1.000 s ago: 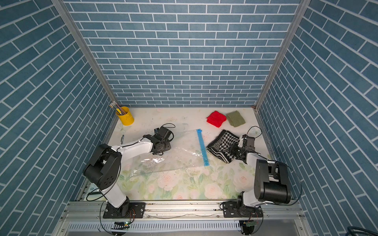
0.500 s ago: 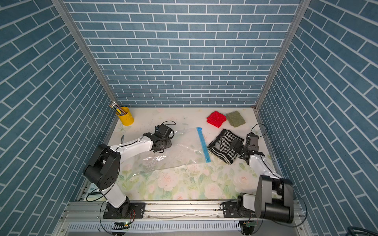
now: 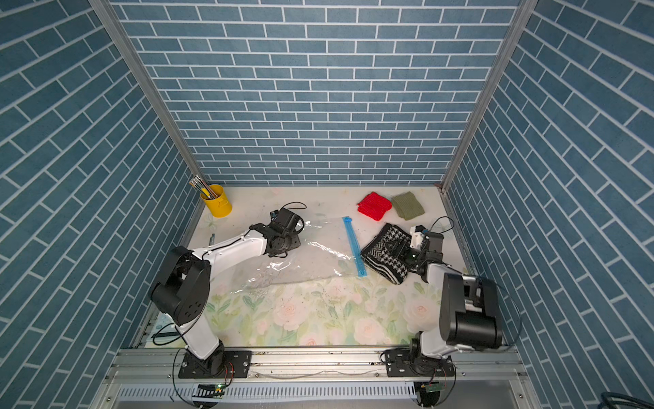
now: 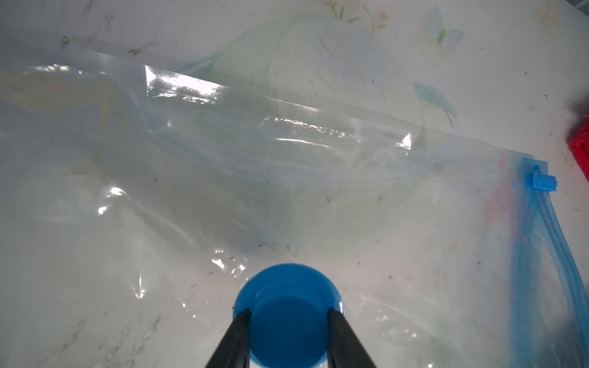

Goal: Take the scarf out of the vacuum bag
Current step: Place the vacuum bag at the center of the board.

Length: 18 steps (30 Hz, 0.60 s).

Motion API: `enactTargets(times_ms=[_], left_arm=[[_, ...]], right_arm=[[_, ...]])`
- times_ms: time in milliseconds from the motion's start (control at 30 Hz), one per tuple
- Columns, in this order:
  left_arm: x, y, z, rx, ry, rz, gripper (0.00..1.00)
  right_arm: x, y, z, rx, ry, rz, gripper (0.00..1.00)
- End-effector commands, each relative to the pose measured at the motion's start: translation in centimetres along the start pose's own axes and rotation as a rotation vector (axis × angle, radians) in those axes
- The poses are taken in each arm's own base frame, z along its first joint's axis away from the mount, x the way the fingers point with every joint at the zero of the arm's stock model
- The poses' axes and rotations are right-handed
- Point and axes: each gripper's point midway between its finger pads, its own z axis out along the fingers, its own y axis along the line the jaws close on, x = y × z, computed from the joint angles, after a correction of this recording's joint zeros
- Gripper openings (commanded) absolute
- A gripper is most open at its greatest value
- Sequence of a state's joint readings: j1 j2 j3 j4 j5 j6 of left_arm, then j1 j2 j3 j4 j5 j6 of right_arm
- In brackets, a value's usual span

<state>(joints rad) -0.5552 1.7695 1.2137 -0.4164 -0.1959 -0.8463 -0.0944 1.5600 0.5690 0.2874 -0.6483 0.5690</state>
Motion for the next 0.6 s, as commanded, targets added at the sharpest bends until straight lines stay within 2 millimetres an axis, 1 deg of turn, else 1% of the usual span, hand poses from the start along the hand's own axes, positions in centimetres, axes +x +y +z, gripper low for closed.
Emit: enactTargets(times_ms=[0,67,100,133,200,233,267,300,367,433,500,567], left_arm=[[-1.1,0.0,-0.4,-0.031,-0.035,0.0,0.14],[-1.5,-0.2,-0.7,-0.022,-0.054,0.013,0.22],[-1.7,-0.5,-0.7,-0.006,-0.065,0.024,0.25],[-1.9,-0.6,-0.8,0.003,-0.079,0.031,0.29],[-2.1,-0.4,-1.0,0.005,-0.104,0.045,0.41],[-2.3,-0.3,-1.1,0.001,-0.118,0.054,0.51],[-2.7,-0.1,-1.4,-0.007,-0.138,0.059,0.88],[-2.9,0.0,-1.6,-0.006,-0.154,0.066,1.0],[-3.8,-0.1,-2.7,0.009,-0.201,0.076,1.0],[-4.9,-0.2,-4.1,0.031,-0.253,0.087,1.0],[-6.1,-0.3,-6.1,0.055,-0.318,0.094,1.0],[-7.5,-0.3,-8.9,0.093,-0.407,0.106,1.0]], right_arm=[[1.1,-1.8,0.5,0.054,0.027,0.039,0.7],[1.3,-3.4,0.2,0.156,0.033,0.04,0.76],[1.2,-3.6,0.0,0.177,0.034,0.031,0.8],[0.8,-3.4,-0.3,0.185,0.028,0.019,0.84],[-0.3,-2.0,-1.0,0.161,-0.006,-0.013,0.89],[-0.8,-1.0,-1.4,0.132,-0.027,-0.031,0.91],[-1.3,0.2,-1.8,0.092,-0.048,-0.051,1.0],[-1.9,1.2,-2.4,0.069,-0.078,-0.067,0.99],[-3.4,3.4,-4.1,0.039,-0.151,-0.117,0.99],[-4.7,5.1,-6.0,0.038,-0.224,-0.164,0.99],[-5.7,6.4,-7.7,0.041,-0.289,-0.203,0.99],[-6.9,7.4,-9.8,0.079,-0.374,-0.238,0.99]])
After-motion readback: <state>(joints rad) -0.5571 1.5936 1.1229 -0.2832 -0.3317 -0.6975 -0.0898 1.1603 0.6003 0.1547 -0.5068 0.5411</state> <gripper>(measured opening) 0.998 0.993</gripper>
